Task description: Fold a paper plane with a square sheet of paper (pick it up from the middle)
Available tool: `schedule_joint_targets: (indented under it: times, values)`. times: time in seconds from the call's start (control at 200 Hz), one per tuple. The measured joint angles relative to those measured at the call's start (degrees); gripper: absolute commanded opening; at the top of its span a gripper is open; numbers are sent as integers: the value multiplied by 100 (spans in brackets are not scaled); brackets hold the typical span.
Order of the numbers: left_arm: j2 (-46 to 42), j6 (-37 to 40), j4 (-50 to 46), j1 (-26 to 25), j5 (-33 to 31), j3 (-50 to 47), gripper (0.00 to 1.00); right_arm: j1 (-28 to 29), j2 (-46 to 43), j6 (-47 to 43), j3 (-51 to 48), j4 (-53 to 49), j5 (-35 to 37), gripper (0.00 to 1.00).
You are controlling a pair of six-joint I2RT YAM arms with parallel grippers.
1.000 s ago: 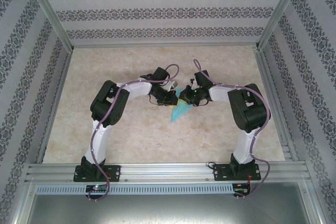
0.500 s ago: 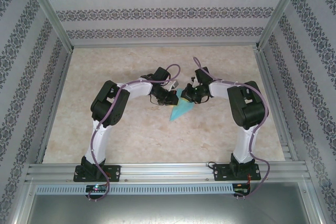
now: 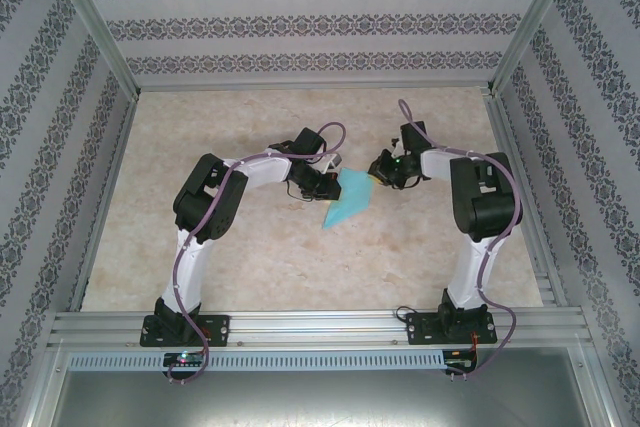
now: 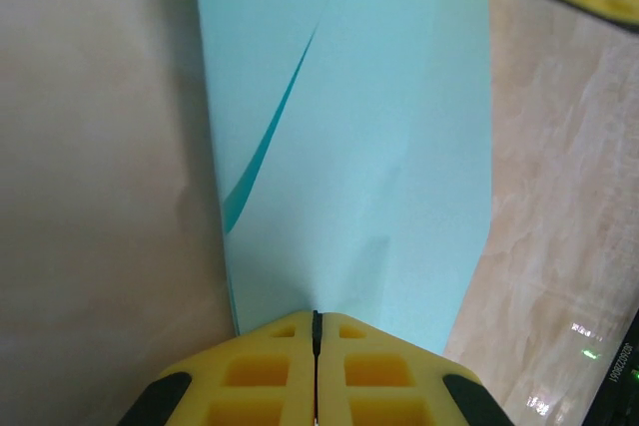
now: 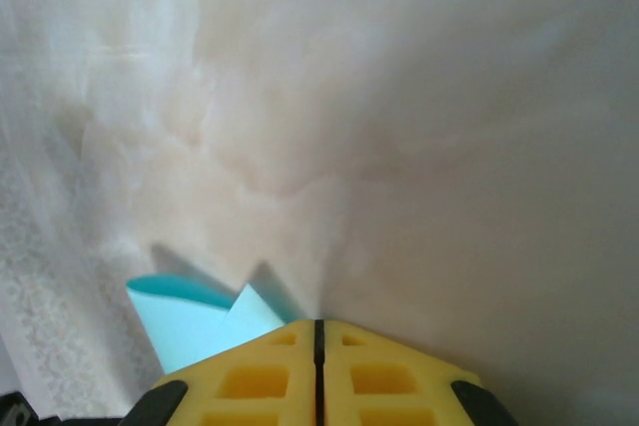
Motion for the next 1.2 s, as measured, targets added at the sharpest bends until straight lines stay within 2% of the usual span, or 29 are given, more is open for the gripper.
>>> schedule_joint_targets:
  times: [0.155, 0.385, 0.56, 0.749, 1.204]
  values:
    - [0, 37, 0, 0, 0, 0, 8, -72, 105, -44, 190, -201, -140, 9]
    - [0, 37, 0, -11, -2, 0, 8, -120, -157, -66, 98, -87, 203, 9]
    - [0, 39, -13, -17, -4, 15, 8, 337, -741, 254, -350, 302, 195, 9]
    - [-7, 39, -13, -22, -7, 22, 8, 933, -737, 671, -728, 721, 140, 8]
    - [-42, 33, -63, -33, -22, 37, 11, 918, -356, 750, -732, 841, 157, 7]
